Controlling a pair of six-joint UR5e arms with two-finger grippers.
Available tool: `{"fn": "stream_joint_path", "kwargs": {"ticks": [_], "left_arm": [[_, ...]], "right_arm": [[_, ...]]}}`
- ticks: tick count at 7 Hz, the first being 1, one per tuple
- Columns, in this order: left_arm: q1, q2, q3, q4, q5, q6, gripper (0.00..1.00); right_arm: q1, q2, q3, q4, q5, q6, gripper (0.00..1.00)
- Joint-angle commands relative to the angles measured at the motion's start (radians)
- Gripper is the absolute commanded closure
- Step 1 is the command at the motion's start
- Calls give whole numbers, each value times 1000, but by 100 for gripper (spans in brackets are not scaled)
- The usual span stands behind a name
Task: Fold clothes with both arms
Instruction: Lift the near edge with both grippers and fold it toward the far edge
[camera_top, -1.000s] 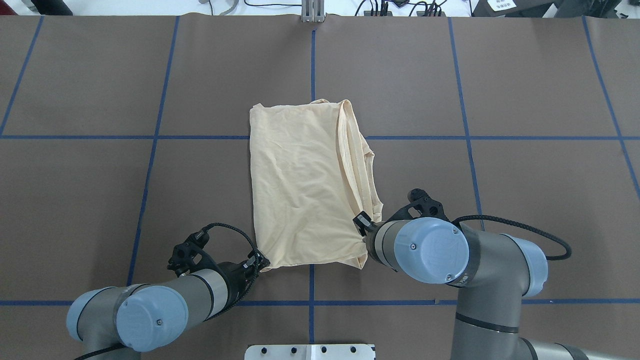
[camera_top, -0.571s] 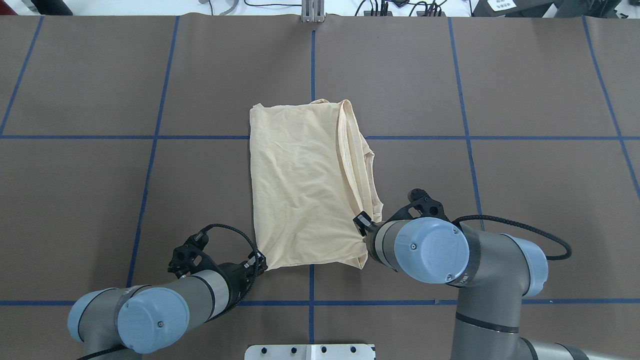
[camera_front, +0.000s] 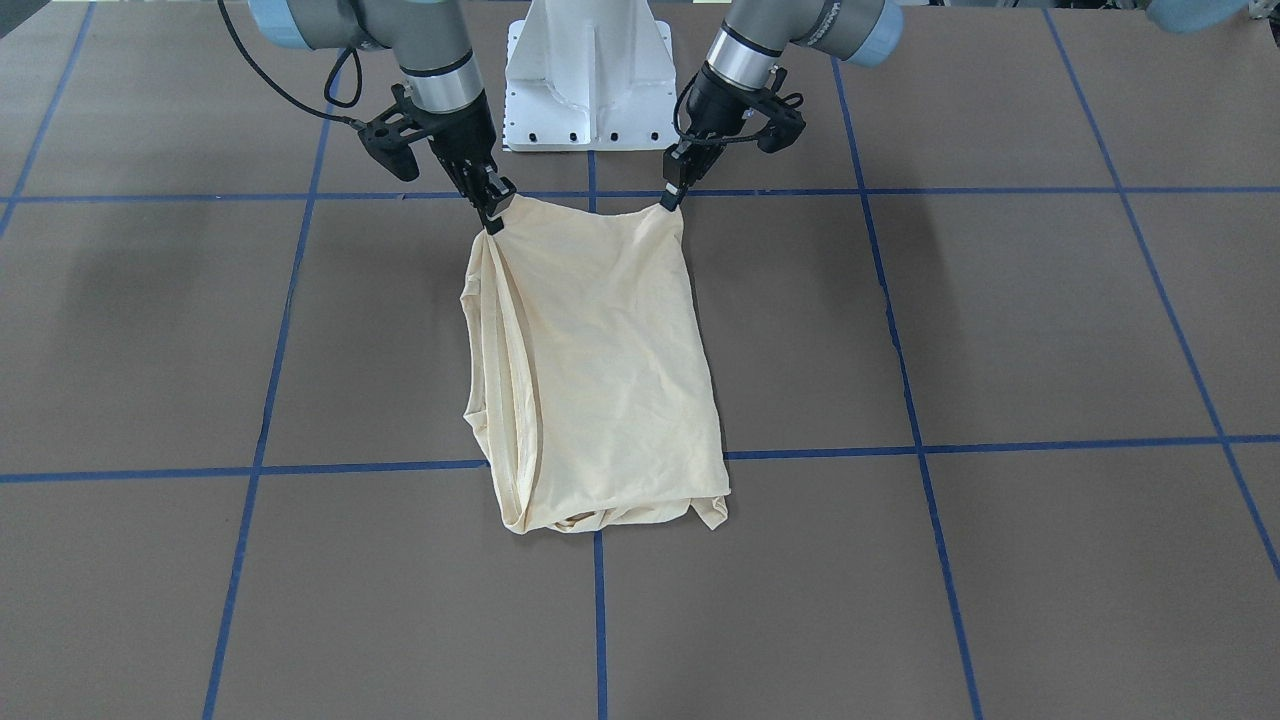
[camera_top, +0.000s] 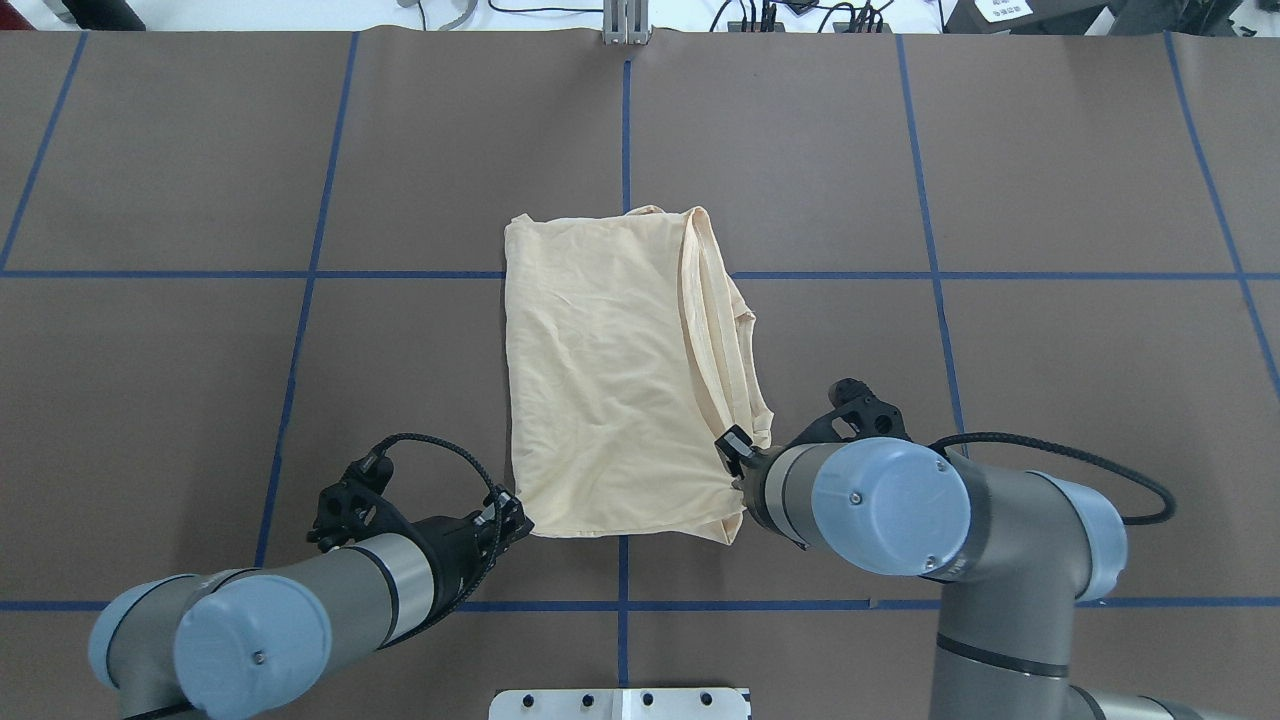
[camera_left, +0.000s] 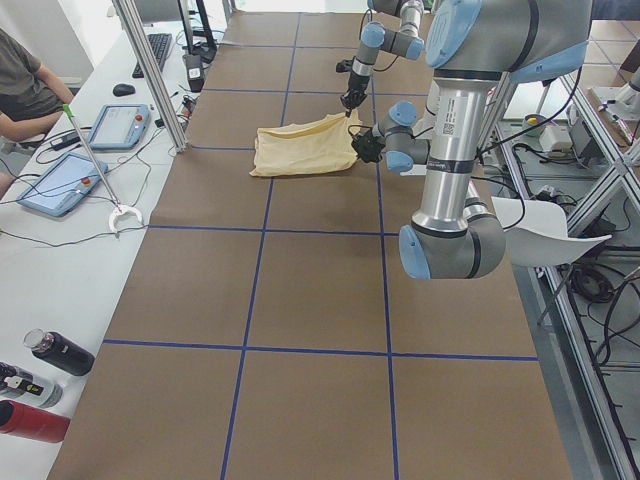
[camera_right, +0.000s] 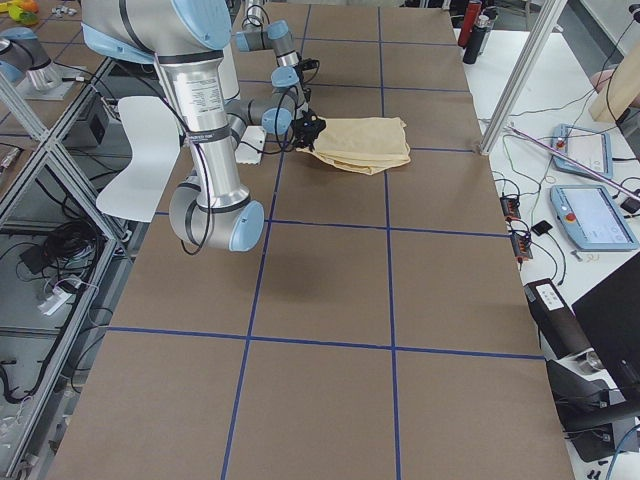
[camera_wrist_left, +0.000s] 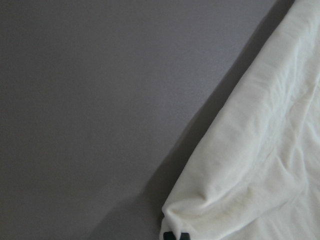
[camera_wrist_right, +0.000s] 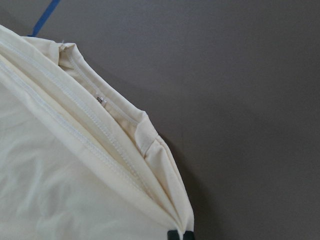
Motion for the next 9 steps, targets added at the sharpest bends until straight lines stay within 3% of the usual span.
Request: {"fn": "stream_joint_path", "kwargs": {"ticks": [1, 2, 3, 4, 5, 7, 9], "left_arm": [[44, 55, -148, 44, -2, -56, 100], [53, 53, -220, 106, -5, -102, 100], [54, 49, -248, 131, -6, -108, 100], [51, 26, -238, 132, -11, -99, 100], [12, 9, -194, 135, -11, -47, 100], [-182, -136, -85, 192, -127, 100, 100], [-293, -181, -13, 194, -186, 187, 100]], "right_arm": [[-19, -82, 129, 2, 52, 94, 100], [-16, -86, 169, -1, 86, 108, 100], [-13, -113, 239, 2, 118, 118, 100], [-1, -104, 247, -1, 118, 122, 100], [64, -95, 220, 2, 123, 125, 100], [258, 35, 40, 2, 320, 124, 100], [321, 92, -77, 16, 342, 104, 100]]}}
